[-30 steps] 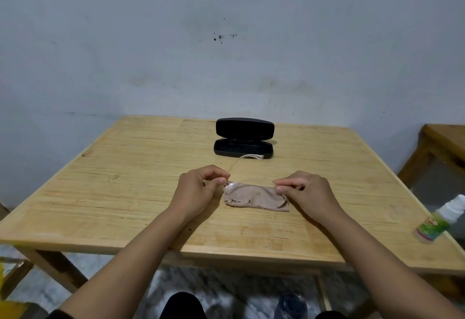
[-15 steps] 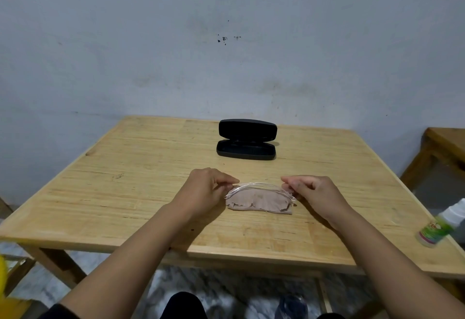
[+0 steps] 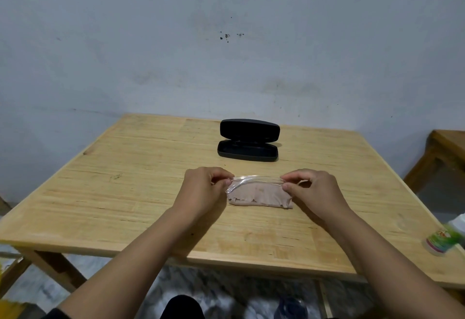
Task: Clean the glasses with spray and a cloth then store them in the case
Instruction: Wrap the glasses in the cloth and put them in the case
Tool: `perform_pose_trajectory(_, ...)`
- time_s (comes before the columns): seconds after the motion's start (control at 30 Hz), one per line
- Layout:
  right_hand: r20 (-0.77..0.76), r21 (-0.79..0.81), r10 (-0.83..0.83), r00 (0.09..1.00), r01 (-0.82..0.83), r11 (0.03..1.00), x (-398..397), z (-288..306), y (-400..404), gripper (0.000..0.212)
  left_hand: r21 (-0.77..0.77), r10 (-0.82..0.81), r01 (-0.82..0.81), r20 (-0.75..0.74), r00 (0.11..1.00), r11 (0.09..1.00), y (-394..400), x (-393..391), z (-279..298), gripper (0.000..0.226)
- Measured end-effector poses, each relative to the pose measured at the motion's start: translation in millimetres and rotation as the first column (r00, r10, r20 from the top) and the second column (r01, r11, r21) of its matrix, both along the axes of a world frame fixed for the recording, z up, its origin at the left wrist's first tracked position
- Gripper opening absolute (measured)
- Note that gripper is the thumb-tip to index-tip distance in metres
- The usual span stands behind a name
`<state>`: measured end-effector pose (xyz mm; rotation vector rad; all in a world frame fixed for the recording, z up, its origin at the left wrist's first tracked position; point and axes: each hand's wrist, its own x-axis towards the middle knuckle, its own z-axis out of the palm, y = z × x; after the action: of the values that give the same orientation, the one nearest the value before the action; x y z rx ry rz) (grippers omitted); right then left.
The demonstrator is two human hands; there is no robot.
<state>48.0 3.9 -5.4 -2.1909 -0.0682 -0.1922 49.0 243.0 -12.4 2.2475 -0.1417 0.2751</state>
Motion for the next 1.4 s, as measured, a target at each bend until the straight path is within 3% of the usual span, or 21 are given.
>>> perform_pose_trajectory(0.17, 0.058, 0.092, -0.06, 0.996, 0.055, 0.994, 33, 16, 14, 0.012, -0.092, 0.069, -0.064, 0.059, 0.996, 0.994, 1, 34, 17, 0.012)
perform_pose_trajectory(0.6, 0.135, 0.079, -0.173, 0.976, 0.163, 0.983, 118, 14, 34, 0.013, -0.241, 0.23, -0.212, 0.049, 0.972, 0.947, -3, 121, 16, 0.011)
perform_pose_trajectory(0.9, 0.157, -0.051, -0.136, 0.978, 0.146, 0.988, 125, -9, 32, 0.016, -0.201, 0.199, -0.187, 0.038, 0.979, 0.962, 2, 130, -7, 0.011)
perform_pose_trajectory(1.2, 0.12, -0.057, -0.108, 0.987, 0.115, 0.992, 127, -9, 32, 0.021, -0.162, 0.192, -0.187, 0.016, 0.981, 0.969, 3, 130, -9, 0.011)
perform_pose_trajectory(1.3, 0.099, 0.006, -0.12, 0.988, 0.12, 0.993, 123, -7, 29, 0.025, -0.12, 0.197, -0.192, 0.031, 0.98, 0.974, 4, 126, -6, 0.012)
perform_pose_trajectory(1.4, 0.14, 0.162, -0.283, 0.949, 0.26, 0.952, 119, -4, 23, 0.01, -0.115, 0.206, -0.204, 0.005, 0.978, 0.972, 9, 121, -3, 0.031)
